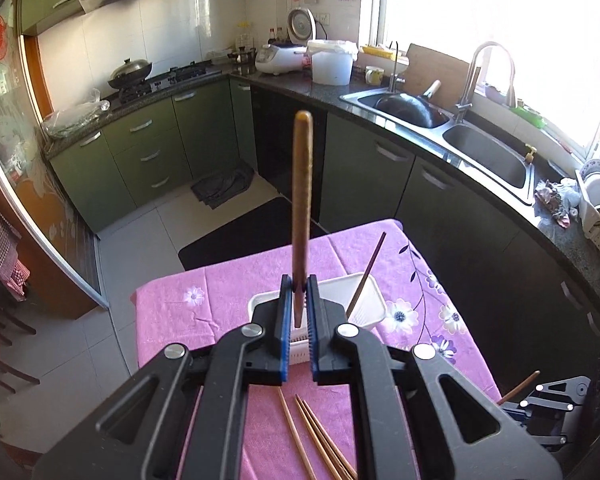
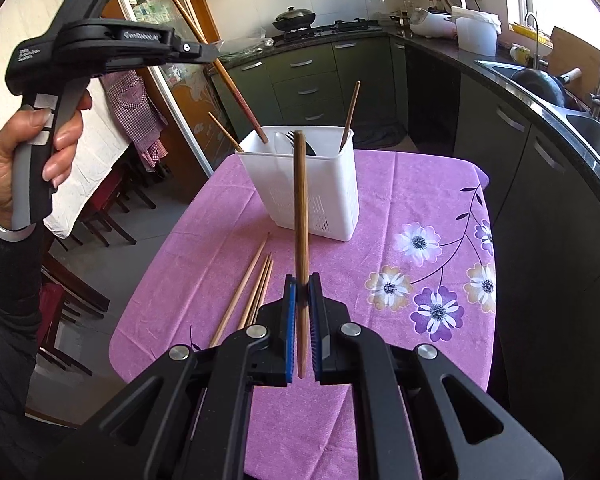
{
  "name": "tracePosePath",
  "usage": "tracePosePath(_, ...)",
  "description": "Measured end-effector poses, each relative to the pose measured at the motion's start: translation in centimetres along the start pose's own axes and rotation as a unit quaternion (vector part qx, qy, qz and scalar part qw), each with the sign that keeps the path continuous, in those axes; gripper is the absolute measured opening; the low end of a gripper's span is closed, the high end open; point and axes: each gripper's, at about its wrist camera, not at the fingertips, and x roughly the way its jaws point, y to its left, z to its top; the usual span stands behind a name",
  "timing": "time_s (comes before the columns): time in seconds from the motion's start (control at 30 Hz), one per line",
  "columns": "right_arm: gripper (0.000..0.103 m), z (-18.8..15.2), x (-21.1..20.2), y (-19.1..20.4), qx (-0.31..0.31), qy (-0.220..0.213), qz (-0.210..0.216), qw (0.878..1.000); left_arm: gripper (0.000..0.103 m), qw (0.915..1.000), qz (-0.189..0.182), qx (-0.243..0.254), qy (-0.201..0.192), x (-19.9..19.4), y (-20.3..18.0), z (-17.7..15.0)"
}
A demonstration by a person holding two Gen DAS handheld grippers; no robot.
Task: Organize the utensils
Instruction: 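Carry both chopsticks over the white caddy and release them into it, then grasp another wooden chopstick with the left tool while the right tool returns over the table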
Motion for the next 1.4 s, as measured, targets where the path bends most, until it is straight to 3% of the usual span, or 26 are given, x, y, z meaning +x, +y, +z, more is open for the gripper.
tracePosePath(0.23, 0.007, 2.2, -1.6, 0.2, -0.001, -0.033, 0.001, 0.999, 0.012, 0.9974, 0.007, -0.002, 0.072, 5.0, 0.8, -2.1)
tracePosePath(0.5, 0.007, 9.0, -4.2, 1.1, 0.008, -0.108, 0.023, 0.994, 0.025, 0.9995, -0.008, -0.003, 0.029, 0.6, 1.1, -3.2)
tracePosePath(0.7, 0.007, 14.9, -4.5, -0.2, 0.048, -0.182, 0.007, 0.982, 0.025, 0.9996, -0.008, 0.019, 0.02, -2.6, 1.0, -5.9)
tracePosePath(0.83, 0.007, 17.0, -1.2, -0.6, 0.052, -0.179, -0.035, 0.982, 0.028, 0.9989, -0.017, 0.017, 0.04, -3.0, 1.8, -8.0)
tracePosePath(1.1, 0.011, 16.9, 6.6, -1.9, 0.063, -0.109, -0.036, 0.991, 0.03, 0.9959, -0.024, 0.008, 0.087, -1.8, 3.0, -11.2)
tracePosePath(1.27, 0.013, 16.0, 5.5, -1.9, 0.062, -0.118, -0.028, 0.991, 0.03, 0.9934, -0.029, 0.007, 0.111, -0.5, 2.9, -12.3)
tracePosePath(1.4, 0.014, 13.4, 2.8, -1.0, 0.049, -0.117, -0.022, 0.992, 0.03, 0.99, -0.033, 0.006, 0.137, 1.3, 2.4, -13.8)
